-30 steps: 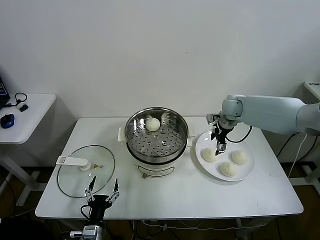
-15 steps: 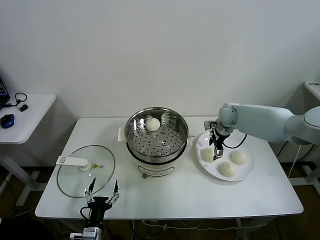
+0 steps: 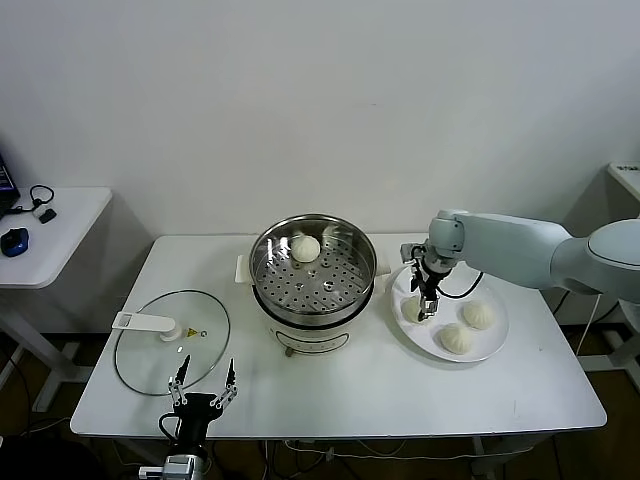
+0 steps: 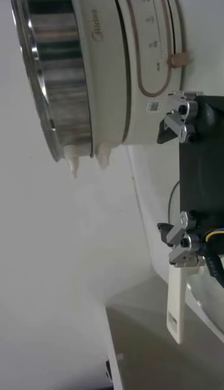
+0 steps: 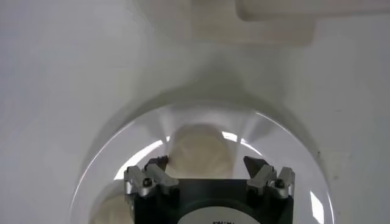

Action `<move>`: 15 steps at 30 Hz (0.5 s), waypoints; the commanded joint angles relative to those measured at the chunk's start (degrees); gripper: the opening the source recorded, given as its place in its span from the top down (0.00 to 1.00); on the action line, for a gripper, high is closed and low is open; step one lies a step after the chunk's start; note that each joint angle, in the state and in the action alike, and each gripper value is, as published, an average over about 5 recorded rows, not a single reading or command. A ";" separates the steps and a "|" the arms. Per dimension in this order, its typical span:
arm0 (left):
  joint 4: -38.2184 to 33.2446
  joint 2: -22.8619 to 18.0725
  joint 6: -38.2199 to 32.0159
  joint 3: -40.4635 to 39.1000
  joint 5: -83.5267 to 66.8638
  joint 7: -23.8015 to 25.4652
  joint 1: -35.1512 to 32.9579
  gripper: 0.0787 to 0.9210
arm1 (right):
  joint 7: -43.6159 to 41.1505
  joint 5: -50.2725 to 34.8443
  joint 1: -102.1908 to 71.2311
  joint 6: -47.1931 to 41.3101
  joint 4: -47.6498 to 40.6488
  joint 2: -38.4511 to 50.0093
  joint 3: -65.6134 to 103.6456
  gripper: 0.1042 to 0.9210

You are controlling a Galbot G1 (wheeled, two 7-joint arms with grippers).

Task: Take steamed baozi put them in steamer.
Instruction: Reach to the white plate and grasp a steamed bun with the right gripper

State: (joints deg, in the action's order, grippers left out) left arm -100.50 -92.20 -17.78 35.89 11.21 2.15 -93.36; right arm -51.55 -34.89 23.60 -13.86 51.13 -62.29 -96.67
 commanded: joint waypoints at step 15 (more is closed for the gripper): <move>0.68 -0.28 0.03 0.11 0.10 0.16 0.67 0.12 | -0.81 1.01 -0.50 0.15 -0.07 -0.09 -0.04 0.12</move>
State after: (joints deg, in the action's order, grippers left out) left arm -99.94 -92.20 -17.83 36.02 11.26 2.28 -92.80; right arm -52.25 -34.06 23.21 -13.75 51.01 -62.31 -96.71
